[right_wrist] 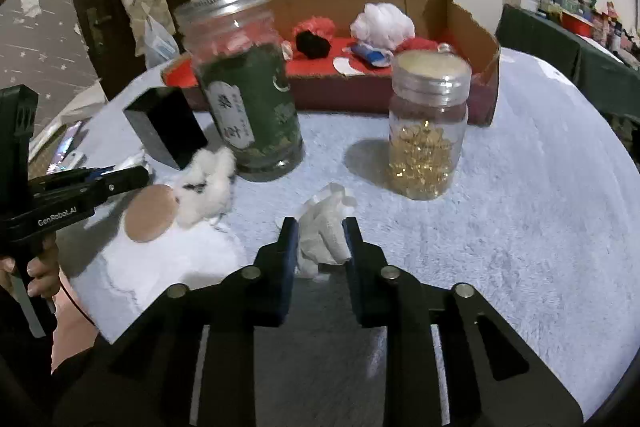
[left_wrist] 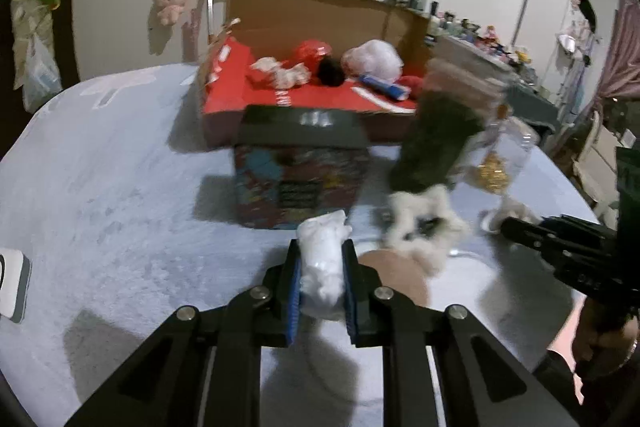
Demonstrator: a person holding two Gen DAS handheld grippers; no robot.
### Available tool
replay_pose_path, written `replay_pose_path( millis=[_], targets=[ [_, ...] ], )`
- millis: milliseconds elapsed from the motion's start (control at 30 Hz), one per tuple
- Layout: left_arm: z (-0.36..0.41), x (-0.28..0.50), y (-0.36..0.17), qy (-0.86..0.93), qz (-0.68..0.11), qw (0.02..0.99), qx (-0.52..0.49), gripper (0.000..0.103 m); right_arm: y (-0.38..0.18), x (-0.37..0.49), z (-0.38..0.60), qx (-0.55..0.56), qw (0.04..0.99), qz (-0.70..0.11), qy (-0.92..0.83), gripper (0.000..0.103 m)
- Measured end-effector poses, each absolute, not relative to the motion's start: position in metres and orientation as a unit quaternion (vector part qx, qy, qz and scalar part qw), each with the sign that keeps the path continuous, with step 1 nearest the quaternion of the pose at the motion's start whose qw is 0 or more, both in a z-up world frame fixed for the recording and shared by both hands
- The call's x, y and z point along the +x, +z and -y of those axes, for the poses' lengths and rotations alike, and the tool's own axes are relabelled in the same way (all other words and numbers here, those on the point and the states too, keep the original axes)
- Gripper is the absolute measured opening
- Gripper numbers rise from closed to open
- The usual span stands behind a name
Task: Organize soft objects
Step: 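Grasp the white cotton piece with the left tool while the right tool grasps the white cloth, then lift the white cotton piece and white cloth toward the cardboard box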
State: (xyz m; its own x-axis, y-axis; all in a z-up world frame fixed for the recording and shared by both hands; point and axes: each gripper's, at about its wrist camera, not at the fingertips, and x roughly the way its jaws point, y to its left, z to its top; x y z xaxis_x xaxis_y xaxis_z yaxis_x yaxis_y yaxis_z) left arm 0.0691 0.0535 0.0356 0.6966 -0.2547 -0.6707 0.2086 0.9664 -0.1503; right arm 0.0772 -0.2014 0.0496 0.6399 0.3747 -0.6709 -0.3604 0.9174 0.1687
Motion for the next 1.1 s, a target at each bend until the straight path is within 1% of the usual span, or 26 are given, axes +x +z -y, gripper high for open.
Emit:
replay_pose_path(
  millis=[300, 633, 867, 1100],
  targets=[
    [-0.012, 0.068, 0.048, -0.194, -0.374, 0.907, -0.022, 0.019, 0.070, 0.065, 0.196, 0.008, 0.907, -0.348, 0.238, 0.019],
    [0.010, 0.075, 0.053, -0.220, -0.373, 0.901, -0.016, 0.019, 0.074, 0.075, 0.190, 0.008, 0.898, -0.352, 0.262, 0.019],
    [0.016, 0.078, 0.052, -0.227, -0.377, 0.898, -0.011, 0.019, 0.075, 0.077, 0.189, 0.009, 0.897, -0.352, 0.269, 0.020],
    [0.003, 0.078, 0.052, -0.214, -0.380, 0.900, -0.015, 0.019, 0.073, 0.078, 0.194, 0.009, 0.897, -0.355, 0.264, 0.019]
  ],
)
